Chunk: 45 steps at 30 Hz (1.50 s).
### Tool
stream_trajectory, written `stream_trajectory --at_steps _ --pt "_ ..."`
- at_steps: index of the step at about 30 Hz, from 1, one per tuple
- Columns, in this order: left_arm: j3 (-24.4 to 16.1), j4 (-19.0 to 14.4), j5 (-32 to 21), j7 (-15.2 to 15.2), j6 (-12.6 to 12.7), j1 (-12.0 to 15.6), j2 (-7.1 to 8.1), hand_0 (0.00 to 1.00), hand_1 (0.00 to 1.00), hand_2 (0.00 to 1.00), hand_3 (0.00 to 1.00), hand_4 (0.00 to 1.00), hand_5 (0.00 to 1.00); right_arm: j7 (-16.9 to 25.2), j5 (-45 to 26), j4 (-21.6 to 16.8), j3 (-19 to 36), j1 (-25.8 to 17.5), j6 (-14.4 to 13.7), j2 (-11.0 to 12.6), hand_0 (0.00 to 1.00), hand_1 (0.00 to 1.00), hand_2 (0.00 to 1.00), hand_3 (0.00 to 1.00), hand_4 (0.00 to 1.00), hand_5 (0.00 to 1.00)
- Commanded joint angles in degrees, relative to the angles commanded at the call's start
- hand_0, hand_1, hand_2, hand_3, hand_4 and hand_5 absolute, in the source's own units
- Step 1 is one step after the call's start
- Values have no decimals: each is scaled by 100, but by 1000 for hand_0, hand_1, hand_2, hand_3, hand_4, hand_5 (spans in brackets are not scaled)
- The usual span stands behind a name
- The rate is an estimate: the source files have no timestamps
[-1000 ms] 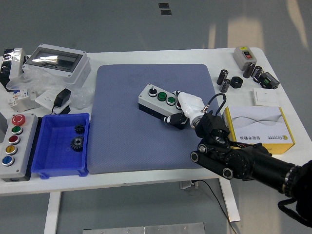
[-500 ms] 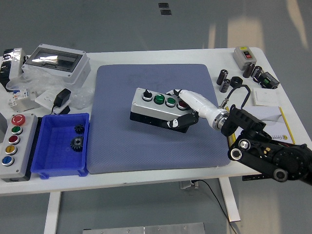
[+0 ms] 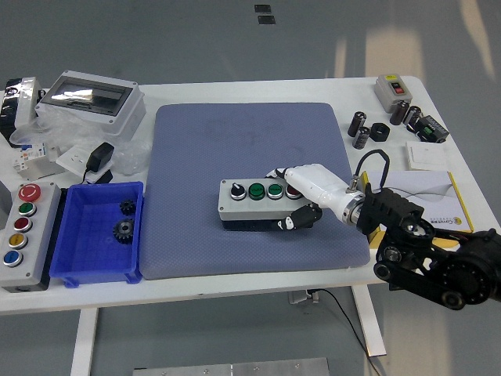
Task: Pick up the button,place it on the desk,press the button,press the button
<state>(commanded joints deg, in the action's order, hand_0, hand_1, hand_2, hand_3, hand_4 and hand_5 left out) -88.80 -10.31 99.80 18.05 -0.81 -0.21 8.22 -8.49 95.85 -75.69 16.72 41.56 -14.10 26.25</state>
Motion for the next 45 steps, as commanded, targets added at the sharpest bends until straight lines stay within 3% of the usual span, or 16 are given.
stream_trajectory --at_steps 4,5,10,11,16,17,22,23,28,29,45 --pt "2 0 16 1 -4 -6 -1 638 586 533 588 586 143 -92 -318 -20 -3 -72 -67 32 513 518 548 457 162 2" --pt "-1 0 21 -1 -5 -8 -1 638 589 533 587 596 162 -109 -433 -24 -5 -89 -75 45 719 699 716 699 2 43" --pt "-6 0 38 -15 -6 -20 8 638 589 533 587 596 162 -89 -872 -16 -21 -112 -99 80 719 699 716 699 2 43" --pt "-8 0 44 -16 -6 -21 10 638 586 531 585 597 168 -81 -913 -14 -23 -109 -96 83 901 863 872 904 279 2" --pt "-28 0 79 -18 -9 -26 19 638 586 531 585 597 168 -41 -1013 -9 -23 -88 -103 107 901 863 872 904 279 2" --pt "-28 0 83 -19 -10 -27 20 637 585 530 585 591 167 -38 -1017 -10 -26 -84 -108 111 926 912 919 991 346 2" --pt "-34 0 104 -18 -19 -25 21 637 585 530 585 591 167 -34 -1017 -28 -50 -61 -128 136 926 912 919 991 346 2" --pt "-34 0 106 -17 -21 -23 21 636 584 530 584 589 167 -37 -1026 -30 -57 -57 -126 140 985 955 980 998 413 25" --pt "-41 0 121 -14 -30 -5 21 636 584 530 584 589 167 -28 -1112 -47 -97 -35 -103 169 985 955 980 998 413 25" --pt "-42 0 120 -15 -30 -2 20 637 583 530 583 587 167 -25 -1126 -52 -101 -30 -98 177 998 971 997 998 460 7" --pt "-85 0 189 -25 -90 25 1 632 578 527 584 565 144 109 -1230 -51 -158 69 -50 279 998 972 998 998 499 2"
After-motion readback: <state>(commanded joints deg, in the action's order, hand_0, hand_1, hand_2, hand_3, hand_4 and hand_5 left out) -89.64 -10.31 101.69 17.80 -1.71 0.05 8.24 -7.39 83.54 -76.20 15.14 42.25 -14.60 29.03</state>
